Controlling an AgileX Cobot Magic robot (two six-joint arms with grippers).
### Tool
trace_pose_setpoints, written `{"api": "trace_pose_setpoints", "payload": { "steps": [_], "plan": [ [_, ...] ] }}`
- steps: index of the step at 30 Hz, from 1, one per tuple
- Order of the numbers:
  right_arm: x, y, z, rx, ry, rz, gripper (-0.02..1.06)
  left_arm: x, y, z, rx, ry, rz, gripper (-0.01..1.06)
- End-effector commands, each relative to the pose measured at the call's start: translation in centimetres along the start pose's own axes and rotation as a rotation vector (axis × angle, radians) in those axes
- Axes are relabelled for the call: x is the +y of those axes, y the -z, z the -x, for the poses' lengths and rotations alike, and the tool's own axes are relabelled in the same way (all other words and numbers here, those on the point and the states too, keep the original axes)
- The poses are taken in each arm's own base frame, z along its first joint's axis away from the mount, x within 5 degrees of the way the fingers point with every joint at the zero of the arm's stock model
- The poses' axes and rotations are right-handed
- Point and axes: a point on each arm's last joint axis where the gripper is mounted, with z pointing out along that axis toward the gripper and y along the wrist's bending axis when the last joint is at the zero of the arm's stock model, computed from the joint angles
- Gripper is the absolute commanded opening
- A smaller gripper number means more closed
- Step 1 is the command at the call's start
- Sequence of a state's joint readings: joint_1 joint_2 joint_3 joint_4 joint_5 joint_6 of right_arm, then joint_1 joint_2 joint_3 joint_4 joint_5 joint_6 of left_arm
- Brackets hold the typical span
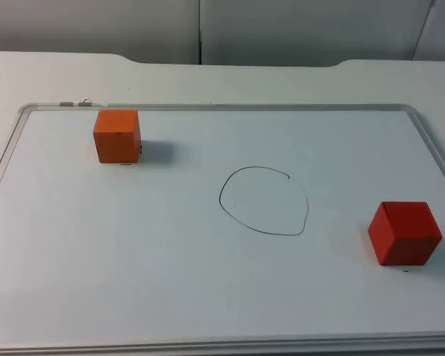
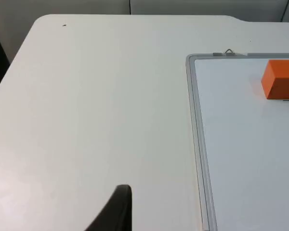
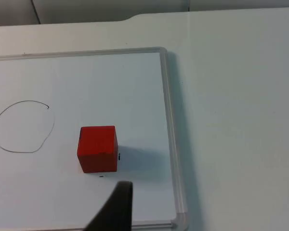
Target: Pick up one cube with the left hand and another cube with the right hand. First place the cube in the right hand at the target position, then stack the cube in the left hand on top.
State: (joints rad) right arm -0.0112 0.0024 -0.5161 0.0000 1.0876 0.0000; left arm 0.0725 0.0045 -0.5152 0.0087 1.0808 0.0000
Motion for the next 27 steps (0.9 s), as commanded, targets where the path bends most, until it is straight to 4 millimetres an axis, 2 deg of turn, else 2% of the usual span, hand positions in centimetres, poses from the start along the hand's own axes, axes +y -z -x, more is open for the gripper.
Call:
{"api": "trace_pose_setpoints", "payload": {
  "steps": [1,4,11,16,17,22,23,26,27],
  "plan": [
    [0.0,-0.1,-0.1,-0.005,-0.002,-0.004,1.05,-0.1,0.4,0.4,-0.037,0.006,-0.003,1.05],
    [0.0,-0.1,-0.1,-0.005,-0.002,-0.004,1.05,-0.1,1.2,1.2,-0.085,0.006,-0.003,1.05],
    [0.0,-0.1,-0.1,-0.005,-0.002,-0.004,1.05,0.0,0.8,3.8,-0.066,0.006,-0.003,1.05],
    [0.0,-0.1,-0.1,-0.005,-0.002,-0.004,1.05,-0.1,-1.0,7.6,-0.092,0.012,-0.011,1.05],
    [0.0,-0.1,-0.1,-0.005,-0.002,-0.004,1.05,-0.1,-1.0,7.6,-0.092,0.012,-0.011,1.05],
    [0.0,-0.1,-0.1,-0.005,-0.002,-0.004,1.05,-0.1,-4.0,11.8,-0.046,0.015,-0.012,1.05],
    [0.0,-0.1,-0.1,-0.005,-0.002,-0.004,1.05,-0.1,-4.0,11.8,-0.046,0.015,-0.012,1.05],
    [0.0,-0.1,-0.1,-0.005,-0.002,-0.004,1.05,-0.1,-6.1,14.4,-0.023,-0.001,-0.015,1.05],
    [0.0,-0.1,-0.1,-0.005,-0.002,-0.004,1.05,-0.1,-6.1,14.4,-0.023,-0.001,-0.015,1.05]
  ]
}}
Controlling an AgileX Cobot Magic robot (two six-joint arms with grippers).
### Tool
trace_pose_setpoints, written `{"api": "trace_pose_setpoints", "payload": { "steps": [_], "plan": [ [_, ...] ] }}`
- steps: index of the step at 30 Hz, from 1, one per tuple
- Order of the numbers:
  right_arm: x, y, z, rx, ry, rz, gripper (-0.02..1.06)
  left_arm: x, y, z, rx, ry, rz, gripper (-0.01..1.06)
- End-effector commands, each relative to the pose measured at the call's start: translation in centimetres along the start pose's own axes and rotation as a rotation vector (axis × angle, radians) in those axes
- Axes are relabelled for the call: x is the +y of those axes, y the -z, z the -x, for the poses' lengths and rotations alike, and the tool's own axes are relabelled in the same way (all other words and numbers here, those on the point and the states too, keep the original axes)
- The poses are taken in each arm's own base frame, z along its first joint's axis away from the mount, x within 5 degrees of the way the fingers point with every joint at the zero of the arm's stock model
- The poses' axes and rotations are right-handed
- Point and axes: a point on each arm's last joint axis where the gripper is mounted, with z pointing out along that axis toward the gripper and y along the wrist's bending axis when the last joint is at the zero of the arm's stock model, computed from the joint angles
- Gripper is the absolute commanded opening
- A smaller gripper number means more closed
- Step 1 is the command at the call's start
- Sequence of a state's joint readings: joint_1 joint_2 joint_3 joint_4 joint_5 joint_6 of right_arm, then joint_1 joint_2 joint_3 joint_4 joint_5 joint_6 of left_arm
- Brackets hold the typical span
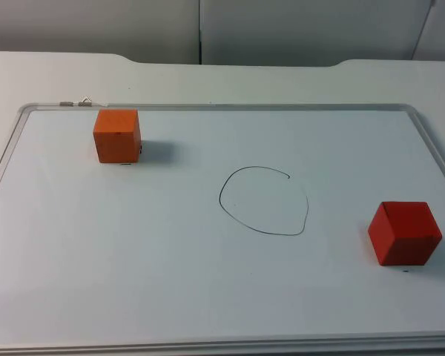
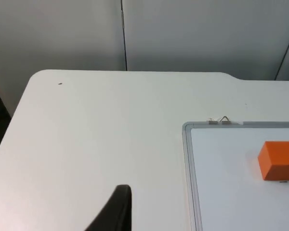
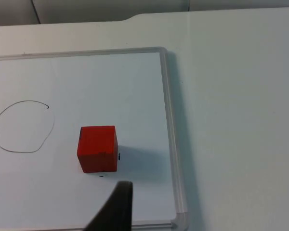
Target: Pick up one cube with the left hand and another cube with the right hand. First place the cube in the right hand at the target position, then stack the cube in the left hand on top.
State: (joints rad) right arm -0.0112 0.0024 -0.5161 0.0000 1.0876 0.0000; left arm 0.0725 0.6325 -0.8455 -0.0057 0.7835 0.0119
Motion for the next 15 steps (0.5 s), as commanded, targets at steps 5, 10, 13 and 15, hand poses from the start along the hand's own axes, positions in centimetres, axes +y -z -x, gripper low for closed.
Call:
{"api": "trace_pose_setpoints", "payload": {
  "steps": [5,10,13,15],
  "plan": [
    [0.0,-0.1,-0.1,-0.005,-0.002,-0.004,1.05,0.0,-3.6,4.3,0.020,0.005,-0.012,1.05],
    [0.0,-0.1,-0.1,-0.005,-0.002,-0.004,1.05,-0.4,-7.3,6.6,0.073,-0.011,-0.062,1.05],
    [0.0,-0.1,-0.1,-0.005,-0.011,-0.004,1.05,-1.0,-10.6,7.7,0.122,-0.004,-0.132,1.05],
    [0.0,-0.1,-0.1,-0.005,-0.011,-0.004,1.05,-1.1,-11.0,7.8,0.130,0.001,-0.139,1.05]
  ]
}}
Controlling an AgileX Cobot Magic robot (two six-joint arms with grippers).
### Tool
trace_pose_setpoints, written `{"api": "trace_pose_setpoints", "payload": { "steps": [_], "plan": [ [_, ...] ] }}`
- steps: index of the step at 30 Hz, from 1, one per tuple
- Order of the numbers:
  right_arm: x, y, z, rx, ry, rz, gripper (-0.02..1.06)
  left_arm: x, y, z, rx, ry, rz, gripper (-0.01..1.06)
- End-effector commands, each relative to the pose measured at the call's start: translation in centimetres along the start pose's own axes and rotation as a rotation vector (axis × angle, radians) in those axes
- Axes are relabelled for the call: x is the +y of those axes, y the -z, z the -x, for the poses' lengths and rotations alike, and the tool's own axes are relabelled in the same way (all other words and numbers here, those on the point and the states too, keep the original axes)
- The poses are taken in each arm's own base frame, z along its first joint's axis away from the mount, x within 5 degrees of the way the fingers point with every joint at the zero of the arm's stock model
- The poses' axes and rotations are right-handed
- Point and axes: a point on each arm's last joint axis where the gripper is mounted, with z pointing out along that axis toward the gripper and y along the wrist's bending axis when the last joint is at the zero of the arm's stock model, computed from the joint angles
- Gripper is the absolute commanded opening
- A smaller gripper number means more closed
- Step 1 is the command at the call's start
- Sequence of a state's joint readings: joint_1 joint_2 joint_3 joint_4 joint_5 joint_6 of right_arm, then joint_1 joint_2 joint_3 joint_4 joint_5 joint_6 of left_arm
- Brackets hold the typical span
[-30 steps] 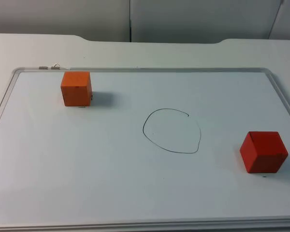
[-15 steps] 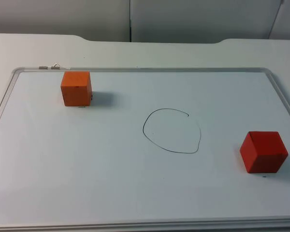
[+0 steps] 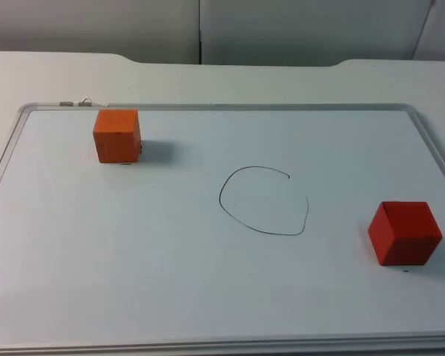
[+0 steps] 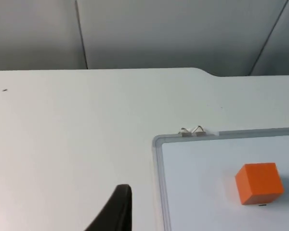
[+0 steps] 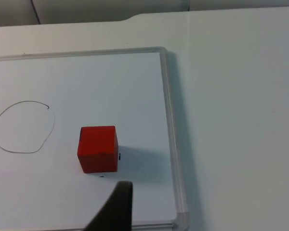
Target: Pick up one cube with the left hand and another cube with the right hand. First place the cube in the right hand at the target position, then stack the cube in the left hand on top.
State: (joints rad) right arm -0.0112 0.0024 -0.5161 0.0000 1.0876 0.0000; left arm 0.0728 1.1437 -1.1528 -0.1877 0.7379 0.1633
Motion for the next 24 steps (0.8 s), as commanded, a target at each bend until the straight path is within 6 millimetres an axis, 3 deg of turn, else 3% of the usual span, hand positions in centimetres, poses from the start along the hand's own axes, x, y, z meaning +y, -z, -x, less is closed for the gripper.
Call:
{"api": "trace_pose_setpoints", "payload": {
  "steps": [1,9,10,14,16,24],
  "plan": [
    [0.0,-0.1,-0.1,-0.005,-0.011,-0.004,1.05,0.0,-1.4,0.9,-0.004,0.008,-0.026,1.05],
    [0.0,-0.1,-0.1,-0.005,-0.020,-0.004,1.05,-2.4,-8.7,0.8,0.110,-0.047,-0.098,1.05],
    [0.0,-0.1,-0.1,-0.005,-0.020,-0.004,1.05,-2.4,-8.7,0.8,0.110,-0.047,-0.098,1.05],
    [0.0,-0.1,-0.1,-0.005,-0.020,-0.004,1.05,-4.7,-13.8,-0.7,0.173,-0.072,-0.140,1.05],
    [0.0,-0.1,-0.1,-0.005,-0.020,-0.004,1.05,-4.9,-14.4,-1.0,0.185,-0.068,-0.144,1.05],
    [0.0,-0.1,-0.1,-0.005,-0.020,-0.009,1.05,-8.0,-21.0,-3.8,0.265,-0.063,-0.173,1.05]
  ]
}}
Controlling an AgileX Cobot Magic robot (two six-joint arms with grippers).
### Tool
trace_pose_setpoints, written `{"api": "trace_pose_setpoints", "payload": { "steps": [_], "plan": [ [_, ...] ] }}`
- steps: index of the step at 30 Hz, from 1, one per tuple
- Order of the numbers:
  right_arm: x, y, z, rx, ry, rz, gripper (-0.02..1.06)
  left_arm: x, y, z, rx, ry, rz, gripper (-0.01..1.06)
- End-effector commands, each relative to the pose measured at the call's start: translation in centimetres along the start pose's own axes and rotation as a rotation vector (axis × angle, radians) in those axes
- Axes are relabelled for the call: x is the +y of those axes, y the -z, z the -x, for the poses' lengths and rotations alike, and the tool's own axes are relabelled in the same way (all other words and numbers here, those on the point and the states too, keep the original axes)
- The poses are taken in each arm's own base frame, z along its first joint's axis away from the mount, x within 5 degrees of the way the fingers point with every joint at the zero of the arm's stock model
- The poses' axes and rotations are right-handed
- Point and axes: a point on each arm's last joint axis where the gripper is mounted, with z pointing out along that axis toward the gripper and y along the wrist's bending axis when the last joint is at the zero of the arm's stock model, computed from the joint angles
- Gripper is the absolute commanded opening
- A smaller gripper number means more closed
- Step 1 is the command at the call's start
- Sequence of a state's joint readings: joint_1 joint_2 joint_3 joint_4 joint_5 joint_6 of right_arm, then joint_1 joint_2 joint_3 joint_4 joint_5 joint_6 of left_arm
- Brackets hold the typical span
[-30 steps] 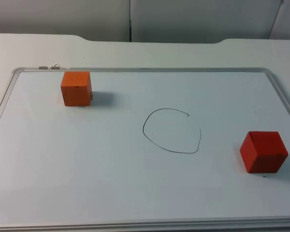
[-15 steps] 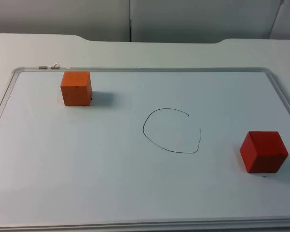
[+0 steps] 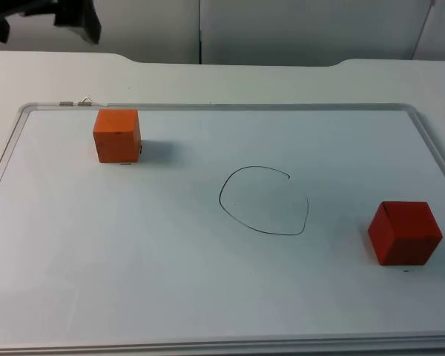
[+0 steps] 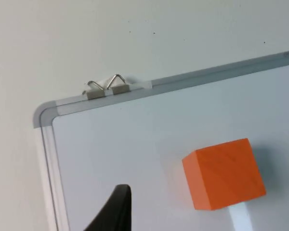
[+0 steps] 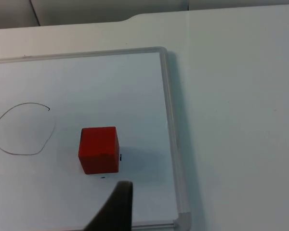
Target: Pick up one cube with the left hand and another cube with the right hand. First place the cube in the right hand at the target position, then stack the cube in the left hand on top.
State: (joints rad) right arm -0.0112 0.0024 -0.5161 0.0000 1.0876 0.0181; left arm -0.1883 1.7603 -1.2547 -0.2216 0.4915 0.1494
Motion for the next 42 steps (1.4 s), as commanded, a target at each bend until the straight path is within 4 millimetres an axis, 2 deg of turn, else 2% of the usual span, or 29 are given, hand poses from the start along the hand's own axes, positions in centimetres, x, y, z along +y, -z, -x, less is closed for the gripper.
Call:
{"api": "trace_pose_setpoints", "payload": {
  "steps": [1,3,6,9,12,13,17,22,27,37,38,41,42],
  "plan": [
    [0.0,-0.1,-0.1,-0.005,-0.002,-0.008,1.05,-0.8,-1.5,0.4,-0.010,0.015,-0.013,1.05],
    [0.0,-0.1,-0.1,-0.005,-0.002,-0.008,1.05,-1.0,-2.2,0.6,-0.005,0.012,-0.018,1.05],
    [0.0,-0.1,-0.1,-0.005,-0.002,-0.008,1.05,-1.8,-4.8,0.7,0.028,0.001,-0.030,1.05],
    [0.0,-0.1,-0.1,-0.005,-0.002,-0.008,1.05,-2.1,-6.3,0.7,0.051,0.002,-0.032,1.05],
    [0.0,-0.1,-0.1,-0.005,-0.002,-0.008,1.05,-1.9,-8.5,0.0,0.087,0.037,-0.027,1.04],
    [0.0,-0.1,-0.1,-0.005,-0.002,-0.008,1.05,-1.9,-8.5,0.0,0.087,0.037,-0.027,1.04],
    [0.0,-0.1,-0.1,-0.005,-0.002,-0.008,1.05,-1.5,-11.4,-1.7,0.144,0.057,-0.015,1.04],
    [0.0,-0.1,-0.1,-0.005,-0.002,-0.008,1.05,-1.3,-13.2,-3.0,0.184,0.061,-0.008,1.04],
    [0.0,-0.1,-0.1,-0.005,-0.002,-0.008,1.05,-1.2,-13.9,-3.4,0.191,0.067,-0.005,1.04],
    [0.0,-0.1,-0.1,-0.005,-0.002,-0.008,1.05,-2.1,-14.2,-3.5,0.174,0.049,-0.016,1.04],
    [0.0,-0.1,-0.1,-0.005,-0.002,-0.008,1.05,-2.2,-14.2,-3.5,0.170,0.047,-0.016,1.02],
    [0.0,-0.1,-0.1,-0.005,-0.002,-0.008,1.05,-2.5,-14.5,-3.7,0.173,0.040,-0.018,0.86],
    [0.0,-0.1,-0.1,-0.005,-0.002,-0.008,1.05,-2.5,-14.6,-3.7,0.175,0.042,-0.018,0.72]
  ]
}}
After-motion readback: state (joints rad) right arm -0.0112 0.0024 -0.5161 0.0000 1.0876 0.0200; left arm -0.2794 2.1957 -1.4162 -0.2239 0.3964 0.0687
